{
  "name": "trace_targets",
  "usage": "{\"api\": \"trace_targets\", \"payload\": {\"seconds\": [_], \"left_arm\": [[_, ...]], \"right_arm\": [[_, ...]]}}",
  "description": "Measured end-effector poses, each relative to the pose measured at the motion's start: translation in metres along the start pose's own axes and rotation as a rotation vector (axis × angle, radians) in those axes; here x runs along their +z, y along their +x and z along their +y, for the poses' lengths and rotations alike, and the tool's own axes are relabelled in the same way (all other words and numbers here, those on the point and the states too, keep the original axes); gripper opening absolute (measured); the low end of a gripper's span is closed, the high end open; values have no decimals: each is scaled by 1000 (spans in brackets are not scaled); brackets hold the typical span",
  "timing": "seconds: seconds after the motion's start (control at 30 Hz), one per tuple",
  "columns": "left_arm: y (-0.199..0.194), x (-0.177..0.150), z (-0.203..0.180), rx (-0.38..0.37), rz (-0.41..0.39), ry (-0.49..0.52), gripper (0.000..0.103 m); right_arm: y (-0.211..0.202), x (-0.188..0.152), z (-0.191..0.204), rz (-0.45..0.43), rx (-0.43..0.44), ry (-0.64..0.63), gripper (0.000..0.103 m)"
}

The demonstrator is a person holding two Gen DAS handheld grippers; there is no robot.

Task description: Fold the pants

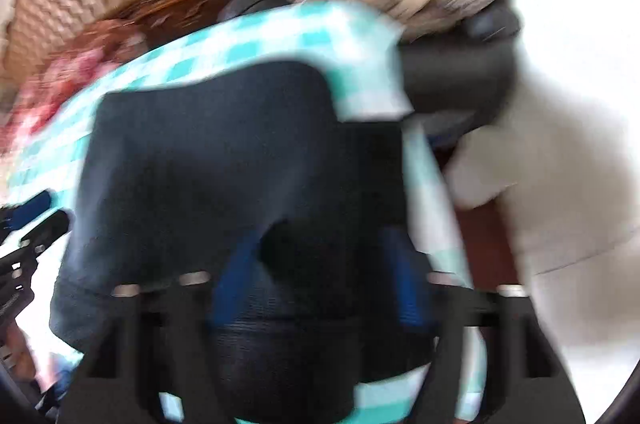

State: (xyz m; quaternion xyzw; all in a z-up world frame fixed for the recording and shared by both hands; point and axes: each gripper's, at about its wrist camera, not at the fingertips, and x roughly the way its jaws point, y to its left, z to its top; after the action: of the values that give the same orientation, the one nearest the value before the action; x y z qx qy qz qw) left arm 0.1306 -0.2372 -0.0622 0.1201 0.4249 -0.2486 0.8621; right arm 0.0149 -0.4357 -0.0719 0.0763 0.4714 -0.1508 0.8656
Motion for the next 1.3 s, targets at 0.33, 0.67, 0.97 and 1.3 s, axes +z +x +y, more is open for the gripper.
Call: {"api": "trace_targets", "payload": {"seconds": [0.33,0.67,0.97,1.3], "left_arm": [[4,0,2,43,27,-22,56],[14,-12,-10,30,69,-10,59],[11,-14,-12,32,84,-16,88],[-9,-10,-6,31,62,-49,101]], "right_arm": [[-3,0,34,-52,-174,-129,75],[22,-15,25,-1,-156,-80,78],[-1,-10,33,-53,-149,-75,79],[-28,-2,34,-91,-149,-44,81]]}}
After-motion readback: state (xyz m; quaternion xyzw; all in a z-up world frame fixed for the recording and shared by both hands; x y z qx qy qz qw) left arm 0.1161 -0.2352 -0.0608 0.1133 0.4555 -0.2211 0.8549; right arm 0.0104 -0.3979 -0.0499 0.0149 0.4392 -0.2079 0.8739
